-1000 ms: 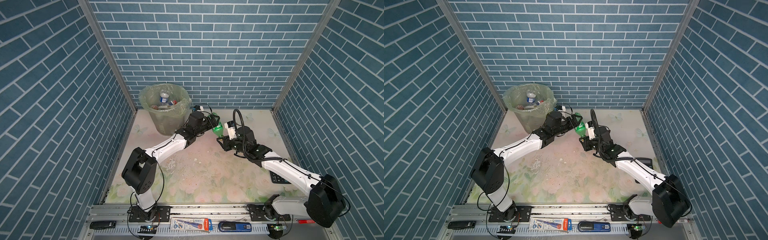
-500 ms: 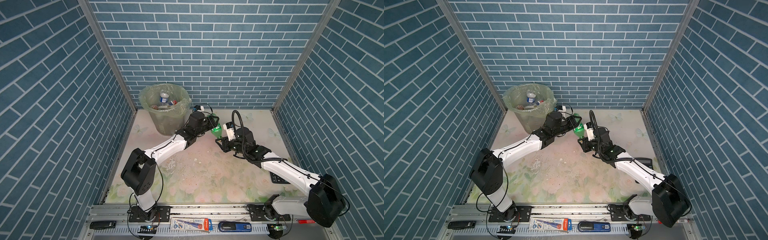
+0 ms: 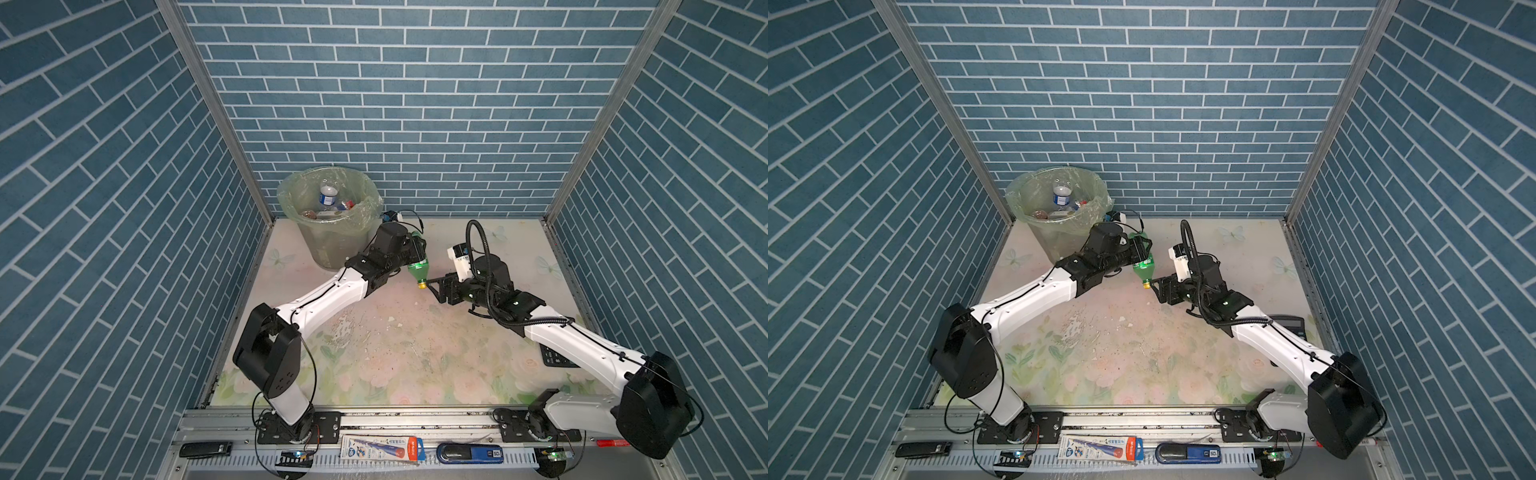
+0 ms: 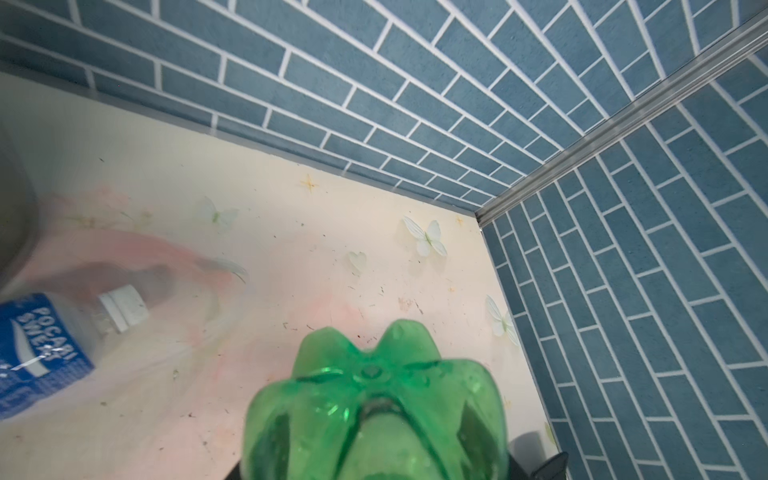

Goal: Throw the plastic bottles in the bin
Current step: 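Carry the green bottle over the bin with the left gripper while the right gripper releases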

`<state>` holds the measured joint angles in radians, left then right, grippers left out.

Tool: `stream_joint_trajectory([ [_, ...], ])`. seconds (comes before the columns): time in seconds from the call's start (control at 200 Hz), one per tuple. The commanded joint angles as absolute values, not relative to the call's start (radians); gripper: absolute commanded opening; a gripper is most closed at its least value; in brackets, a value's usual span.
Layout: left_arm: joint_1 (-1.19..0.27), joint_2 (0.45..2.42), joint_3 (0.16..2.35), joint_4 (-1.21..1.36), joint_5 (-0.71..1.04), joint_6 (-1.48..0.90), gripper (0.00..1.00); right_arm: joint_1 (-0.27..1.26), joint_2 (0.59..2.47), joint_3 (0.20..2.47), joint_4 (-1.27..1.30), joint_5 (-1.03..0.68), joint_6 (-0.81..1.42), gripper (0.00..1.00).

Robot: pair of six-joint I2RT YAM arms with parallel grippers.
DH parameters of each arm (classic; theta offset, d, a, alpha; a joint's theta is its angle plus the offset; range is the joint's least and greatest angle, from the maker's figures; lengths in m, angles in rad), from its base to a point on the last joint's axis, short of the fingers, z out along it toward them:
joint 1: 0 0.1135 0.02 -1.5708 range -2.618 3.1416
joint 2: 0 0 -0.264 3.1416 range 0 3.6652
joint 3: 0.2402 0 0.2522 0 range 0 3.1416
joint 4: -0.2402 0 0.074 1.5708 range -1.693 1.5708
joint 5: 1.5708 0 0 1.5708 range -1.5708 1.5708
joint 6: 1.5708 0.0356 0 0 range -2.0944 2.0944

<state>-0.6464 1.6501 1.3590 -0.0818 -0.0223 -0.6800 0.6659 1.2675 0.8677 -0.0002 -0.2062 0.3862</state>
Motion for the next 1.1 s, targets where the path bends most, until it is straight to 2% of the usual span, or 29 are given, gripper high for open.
stream_joint_trajectory([
  [0.0, -0.631, 1.592, 1.45, -0.173, -0.12, -0.545, 0.55, 0.67, 1.247, 0.924, -0.032, -0.207, 0.359, 0.88],
  [0.155, -0.616, 1.559, 1.534, -0.221, -0.201, -0.447, 0.55, 0.675, 1.252, 1.005, -0.05, -0.203, 0.348, 0.99],
  [0.59, -0.538, 1.563, 1.833, -0.26, -0.349, -0.169, 0.55, 0.747, 1.352, 1.265, -0.01, -0.218, 0.305, 0.99],
  [0.865, -0.524, 1.487, 1.755, 0.094, -0.422, 0.082, 0.55, 0.815, 1.424, 1.428, -0.041, -0.223, 0.264, 0.99],
  [1.095, -0.512, 1.429, 1.686, 0.331, -0.372, 0.186, 0.55, 0.84, 1.465, 1.486, -0.052, -0.223, 0.255, 0.99],
])
